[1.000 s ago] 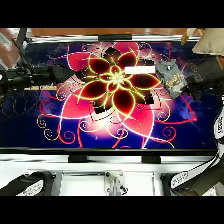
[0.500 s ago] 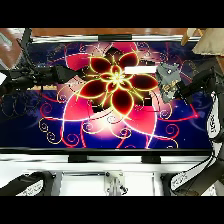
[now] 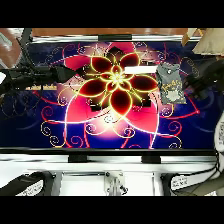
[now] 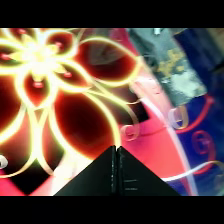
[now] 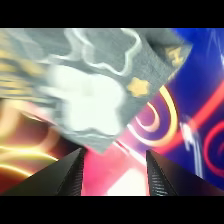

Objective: Fold the shirts.

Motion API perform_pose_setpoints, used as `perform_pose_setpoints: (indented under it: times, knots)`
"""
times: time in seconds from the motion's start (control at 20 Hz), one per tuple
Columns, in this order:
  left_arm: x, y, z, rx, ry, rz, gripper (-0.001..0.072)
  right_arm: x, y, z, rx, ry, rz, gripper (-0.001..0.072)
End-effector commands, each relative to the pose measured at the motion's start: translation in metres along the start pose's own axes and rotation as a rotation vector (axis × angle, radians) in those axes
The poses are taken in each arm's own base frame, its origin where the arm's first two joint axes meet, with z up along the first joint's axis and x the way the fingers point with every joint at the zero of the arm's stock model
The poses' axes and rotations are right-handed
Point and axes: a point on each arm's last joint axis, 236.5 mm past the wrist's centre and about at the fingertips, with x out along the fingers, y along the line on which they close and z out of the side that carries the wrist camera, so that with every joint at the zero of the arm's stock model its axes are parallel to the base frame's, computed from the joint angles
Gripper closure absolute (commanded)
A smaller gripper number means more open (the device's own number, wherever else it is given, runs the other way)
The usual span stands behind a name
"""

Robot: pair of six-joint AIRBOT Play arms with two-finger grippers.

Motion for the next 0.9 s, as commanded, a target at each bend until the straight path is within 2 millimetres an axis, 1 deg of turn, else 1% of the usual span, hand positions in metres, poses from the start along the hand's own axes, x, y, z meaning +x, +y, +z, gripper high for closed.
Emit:
perform_pose_setpoints:
  times: [0.0,0.05,0.1,0.15,0.2,0.25,0.3,0.35,0.4,0.45,0.5,0.6,0.7,0.85]
  knots:
    - [-0.025,0.066,0.003,0.129,0.122,0.379,0.0685,-0.149,0.102,0.063,-0.243,-0.528,0.377,0.0222]
    - [-0.037,0.087,0.010,0.165,0.161,0.505,0.0684,-0.177,0.139,0.040,-0.410,-0.579,0.454,0.0222]
    - [-0.046,0.106,0.015,0.198,0.207,0.605,0.0683,-0.175,0.165,-0.008,-0.616,-0.518,0.463,0.0221]
    - [-0.048,0.120,0.009,0.200,0.274,0.662,0.0682,-0.148,0.165,-0.060,-0.795,-0.387,0.379,0.0205]
    - [-0.042,0.130,-0.011,0.171,0.376,0.678,0.0670,-0.109,0.142,-0.103,-0.860,-0.216,0.218,0.0103]
    - [-0.035,0.141,-0.038,0.125,0.487,0.686,0.0314,-0.077,0.116,-0.139,-0.877,-0.055,0.081,0.0077]
    - [-0.031,0.149,-0.066,0.030,0.582,0.709,0.0018,-0.055,0.099,-0.175,-0.932,0.105,0.019,0.0077]
    - [-0.031,0.153,-0.093,-0.022,0.693,0.717,0.0015,-0.042,0.093,-0.213,-0.958,0.261,0.028,0.0077]
    - [-0.028,0.152,-0.113,-0.053,0.774,0.699,0.0016,-0.036,0.096,-0.238,-0.958,0.357,0.064,0.0077]
    - [-0.021,0.146,-0.123,-0.073,0.801,0.655,0.0016,-0.033,0.101,-0.251,-0.946,0.397,0.093,0.0077]
    - [-0.015,0.140,-0.128,-0.090,0.804,0.618,0.0016,-0.030,0.104,-0.254,-0.938,0.402,0.101,0.0077]
    - [-0.011,0.134,-0.129,-0.103,0.802,0.590,0.0016,-0.029,0.106,-0.254,-0.947,0.387,0.101,0.0077]
    - [-0.011,0.135,-0.129,-0.102,0.802,0.592,0.0016,-0.029,0.106,-0.254,-0.946,0.387,0.102,0.0077]
    - [-0.006,0.136,-0.123,-0.092,0.768,0.590,0.0016,-0.030,0.106,-0.253,-0.946,0.386,0.102,0.0077]
